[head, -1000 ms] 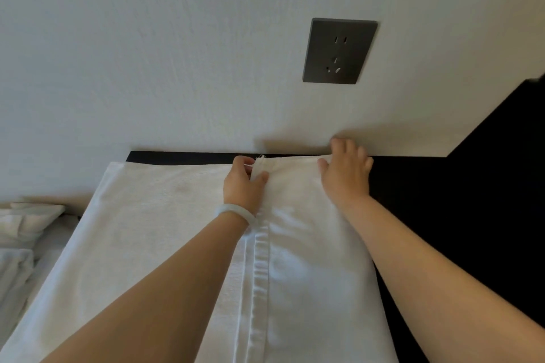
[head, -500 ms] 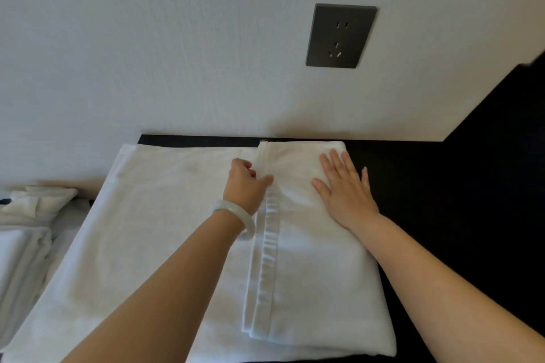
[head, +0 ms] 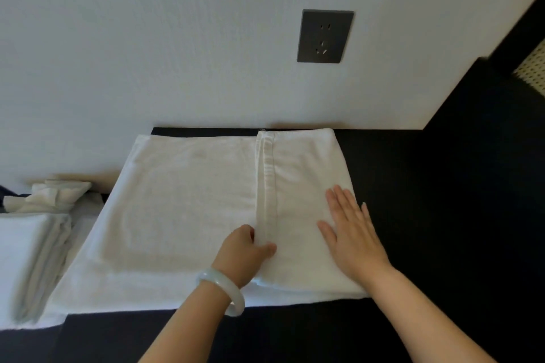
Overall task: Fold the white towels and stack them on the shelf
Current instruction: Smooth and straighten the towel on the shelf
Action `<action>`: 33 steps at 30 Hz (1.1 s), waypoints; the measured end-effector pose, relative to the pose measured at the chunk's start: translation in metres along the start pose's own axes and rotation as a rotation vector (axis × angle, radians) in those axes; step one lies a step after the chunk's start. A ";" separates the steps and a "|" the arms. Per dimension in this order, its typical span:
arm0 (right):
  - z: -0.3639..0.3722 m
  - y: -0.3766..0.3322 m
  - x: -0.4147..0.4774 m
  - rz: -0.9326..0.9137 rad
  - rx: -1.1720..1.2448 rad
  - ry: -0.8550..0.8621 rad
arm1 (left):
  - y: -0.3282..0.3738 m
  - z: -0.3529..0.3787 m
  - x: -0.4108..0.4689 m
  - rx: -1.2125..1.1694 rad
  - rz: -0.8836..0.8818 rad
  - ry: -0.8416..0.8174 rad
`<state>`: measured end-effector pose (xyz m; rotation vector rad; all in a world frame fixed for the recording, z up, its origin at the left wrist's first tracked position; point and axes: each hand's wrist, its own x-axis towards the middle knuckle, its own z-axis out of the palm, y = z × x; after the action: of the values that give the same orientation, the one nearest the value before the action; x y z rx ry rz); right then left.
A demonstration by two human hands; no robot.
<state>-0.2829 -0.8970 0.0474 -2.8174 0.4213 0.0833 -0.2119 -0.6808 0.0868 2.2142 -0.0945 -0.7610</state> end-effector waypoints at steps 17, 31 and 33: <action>-0.010 0.004 -0.050 -0.218 0.023 -0.211 | -0.005 0.012 -0.035 0.085 0.065 0.081; -0.025 0.021 -0.057 -0.255 0.261 -0.171 | 0.003 0.005 -0.020 0.162 0.043 0.055; -0.025 0.009 -0.046 -0.099 0.261 0.100 | 0.013 0.002 -0.007 0.061 0.046 0.109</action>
<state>-0.3295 -0.8994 0.0734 -2.5857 0.2896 -0.1250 -0.2167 -0.6891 0.0982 2.2988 -0.1156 -0.6187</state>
